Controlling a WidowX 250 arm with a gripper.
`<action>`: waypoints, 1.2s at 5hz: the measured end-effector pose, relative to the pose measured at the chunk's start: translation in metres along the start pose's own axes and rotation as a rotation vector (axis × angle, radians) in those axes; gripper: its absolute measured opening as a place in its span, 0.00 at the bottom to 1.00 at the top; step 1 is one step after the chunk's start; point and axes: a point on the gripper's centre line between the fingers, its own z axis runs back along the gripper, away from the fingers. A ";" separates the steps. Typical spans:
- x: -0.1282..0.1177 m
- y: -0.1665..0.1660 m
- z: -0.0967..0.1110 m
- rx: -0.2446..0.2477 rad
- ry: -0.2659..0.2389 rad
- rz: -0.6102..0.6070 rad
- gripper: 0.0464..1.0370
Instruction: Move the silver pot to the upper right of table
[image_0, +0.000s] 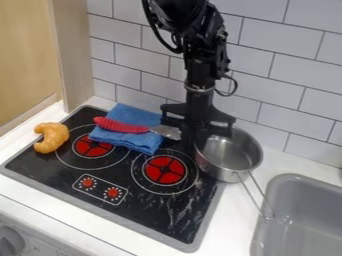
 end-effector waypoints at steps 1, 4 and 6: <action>-0.008 0.006 -0.003 0.037 0.034 0.003 0.21; -0.012 0.021 0.047 0.095 -0.052 0.098 0.98; -0.021 0.020 0.071 0.106 -0.067 0.101 0.96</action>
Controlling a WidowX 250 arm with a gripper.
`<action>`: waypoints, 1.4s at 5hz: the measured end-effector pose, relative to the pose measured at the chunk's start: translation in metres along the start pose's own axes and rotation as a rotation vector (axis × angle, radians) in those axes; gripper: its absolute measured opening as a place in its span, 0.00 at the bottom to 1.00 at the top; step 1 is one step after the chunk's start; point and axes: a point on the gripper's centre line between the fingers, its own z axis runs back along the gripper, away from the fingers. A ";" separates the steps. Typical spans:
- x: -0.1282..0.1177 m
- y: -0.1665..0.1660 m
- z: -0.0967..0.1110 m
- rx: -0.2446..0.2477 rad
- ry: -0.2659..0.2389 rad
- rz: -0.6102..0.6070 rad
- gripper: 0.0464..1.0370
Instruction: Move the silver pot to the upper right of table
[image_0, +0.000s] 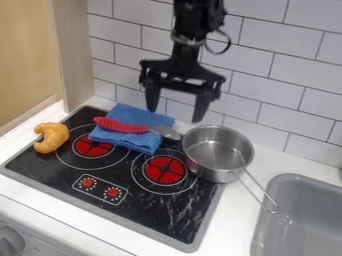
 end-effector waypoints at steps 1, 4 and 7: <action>-0.026 0.003 -0.003 0.000 0.050 -0.034 0.96; -0.072 0.073 -0.010 0.001 0.127 0.009 0.96; -0.129 0.146 -0.032 -0.022 0.184 0.004 0.96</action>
